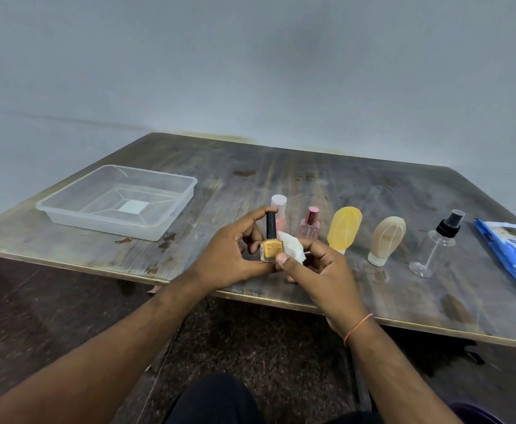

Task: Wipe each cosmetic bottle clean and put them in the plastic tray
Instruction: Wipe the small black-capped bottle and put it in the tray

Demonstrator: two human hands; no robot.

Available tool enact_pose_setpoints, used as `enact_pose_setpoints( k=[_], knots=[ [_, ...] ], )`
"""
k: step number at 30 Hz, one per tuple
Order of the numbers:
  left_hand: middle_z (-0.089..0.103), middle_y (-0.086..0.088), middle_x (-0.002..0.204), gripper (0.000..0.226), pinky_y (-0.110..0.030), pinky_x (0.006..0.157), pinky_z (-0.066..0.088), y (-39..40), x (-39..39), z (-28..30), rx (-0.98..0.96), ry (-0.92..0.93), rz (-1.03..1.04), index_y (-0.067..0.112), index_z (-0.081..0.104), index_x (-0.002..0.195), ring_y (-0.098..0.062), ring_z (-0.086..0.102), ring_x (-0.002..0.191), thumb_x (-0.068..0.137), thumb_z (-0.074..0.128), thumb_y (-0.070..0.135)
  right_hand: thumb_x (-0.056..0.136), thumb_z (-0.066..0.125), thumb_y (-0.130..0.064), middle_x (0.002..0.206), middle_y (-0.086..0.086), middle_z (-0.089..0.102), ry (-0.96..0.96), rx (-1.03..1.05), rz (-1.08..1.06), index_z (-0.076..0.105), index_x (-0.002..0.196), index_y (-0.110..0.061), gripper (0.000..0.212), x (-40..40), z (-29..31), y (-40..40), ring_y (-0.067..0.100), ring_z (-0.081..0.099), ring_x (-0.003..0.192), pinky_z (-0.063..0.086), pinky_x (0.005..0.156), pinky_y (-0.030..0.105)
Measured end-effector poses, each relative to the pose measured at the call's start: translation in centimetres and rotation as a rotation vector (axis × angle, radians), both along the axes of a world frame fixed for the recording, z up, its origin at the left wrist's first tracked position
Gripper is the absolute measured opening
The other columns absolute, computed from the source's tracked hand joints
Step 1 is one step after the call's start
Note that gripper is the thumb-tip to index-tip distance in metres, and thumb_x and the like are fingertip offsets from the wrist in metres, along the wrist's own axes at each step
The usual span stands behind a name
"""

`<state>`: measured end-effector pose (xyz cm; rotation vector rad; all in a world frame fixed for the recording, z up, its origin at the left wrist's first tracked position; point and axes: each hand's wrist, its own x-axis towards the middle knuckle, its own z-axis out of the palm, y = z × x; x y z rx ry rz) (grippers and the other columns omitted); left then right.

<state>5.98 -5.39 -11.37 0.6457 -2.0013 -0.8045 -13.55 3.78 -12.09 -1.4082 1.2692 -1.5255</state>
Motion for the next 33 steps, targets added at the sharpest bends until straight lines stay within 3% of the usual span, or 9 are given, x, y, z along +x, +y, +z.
enact_pose_setpoints(
  k=[3, 6, 8, 12, 14, 19, 24, 27, 33],
  knots=[
    [0.049, -0.008, 0.076, 0.097, -0.021, 0.070, 0.043, -0.1, -0.1, -0.1, 0.012, -0.001, 0.001, 0.035, 0.050, 0.160, -0.007, 0.047, 0.068, 0.077, 0.100, 0.026, 0.099, 0.065, -0.047, 0.117, 0.000, 0.066, 0.102, -0.091, 0.037, 0.079, 0.127, -0.027, 0.037, 0.1, -0.1, 0.3, 0.022, 0.072, 0.101, 0.067, 0.073, 0.043],
    [0.049, -0.011, 0.076, 0.094, -0.018, 0.071, 0.041, -0.4, -0.2, -0.3, 0.013, -0.002, -0.012, 0.029, 0.052, 0.160, -0.007, 0.046, 0.068, 0.076, 0.092, 0.016, 0.106, 0.051, -0.049, 0.116, 0.001, 0.062, 0.254, -0.182, -0.021, 0.074, 0.136, -0.026, 0.044, 0.3, -0.6, 0.2, 0.016, 0.064, 0.103, 0.063, 0.072, 0.036],
    [0.047, -0.010, 0.075, 0.093, -0.018, 0.070, 0.040, -0.5, -0.1, -0.5, 0.016, 0.001, -0.013, 0.027, 0.052, 0.160, -0.007, 0.044, 0.067, 0.077, 0.089, 0.011, 0.108, 0.056, -0.038, 0.108, -0.005, 0.061, 0.365, -0.272, -0.092, 0.075, 0.135, -0.025, 0.036, 0.5, -1.1, 0.1, 0.016, 0.064, 0.097, 0.058, 0.073, 0.035],
    [0.039, 0.009, 0.070, 0.094, -0.011, 0.072, 0.040, -0.7, 0.0, -0.7, 0.005, -0.011, -0.006, 0.024, 0.052, 0.161, -0.002, 0.040, 0.065, 0.079, 0.091, 0.001, 0.094, 0.081, -0.014, 0.101, -0.010, 0.062, 0.542, -0.432, -0.184, 0.082, 0.121, -0.017, 0.027, 1.1, -1.6, 0.5, 0.004, 0.063, 0.089, 0.045, 0.077, 0.012],
    [0.037, 0.010, 0.070, 0.093, -0.010, 0.074, 0.040, -0.7, 0.0, -0.6, 0.004, 0.000, -0.003, 0.024, 0.052, 0.161, -0.003, 0.038, 0.065, 0.080, 0.090, -0.001, 0.093, 0.082, -0.013, 0.100, -0.007, 0.066, 0.505, -0.413, -0.223, 0.083, 0.117, -0.017, 0.024, 1.3, -1.8, 0.4, 0.005, 0.067, 0.091, 0.049, 0.078, 0.014],
    [0.036, 0.012, 0.068, 0.092, -0.009, 0.074, 0.040, -0.6, 0.0, -0.6, 0.010, -0.010, -0.025, 0.022, 0.051, 0.162, -0.002, 0.037, 0.063, 0.080, 0.088, 0.001, 0.098, 0.077, -0.015, 0.106, -0.011, 0.074, 0.417, -0.322, -0.293, 0.083, 0.116, -0.023, 0.021, 1.3, -1.8, -0.4, 0.012, 0.074, 0.094, 0.061, 0.078, 0.038],
    [0.034, 0.008, 0.069, 0.093, -0.011, 0.071, 0.039, -0.5, 0.0, -0.4, 0.016, -0.015, -0.009, 0.023, 0.052, 0.161, -0.003, 0.036, 0.064, 0.079, 0.088, -0.004, 0.094, 0.079, -0.020, 0.107, -0.009, 0.071, 0.357, -0.280, -0.225, 0.083, 0.119, -0.026, 0.026, 1.4, -1.3, -0.3, 0.014, 0.071, 0.101, 0.058, 0.087, 0.027],
    [0.031, 0.005, 0.071, 0.093, -0.012, 0.070, 0.036, -0.4, 0.0, -0.1, 0.039, 0.018, 0.016, 0.025, 0.053, 0.160, -0.004, 0.033, 0.064, 0.079, 0.092, 0.000, 0.091, 0.084, -0.012, 0.107, -0.004, 0.071, 0.342, -0.276, -0.172, 0.085, 0.111, -0.022, 0.023, 1.2, -1.1, 0.0, 0.014, 0.071, 0.101, 0.055, 0.087, 0.021],
    [0.033, 0.013, 0.067, 0.095, -0.011, 0.070, 0.037, -0.4, -0.1, -0.1, 0.027, -0.029, -0.009, 0.026, 0.051, 0.161, -0.002, 0.036, 0.062, 0.078, 0.094, 0.006, 0.094, 0.080, -0.012, 0.102, -0.014, 0.079, 0.186, -0.129, -0.220, 0.084, 0.104, -0.027, 0.018, 1.5, -0.3, -0.5, 0.004, 0.073, 0.090, 0.051, 0.076, 0.010]
  ],
)
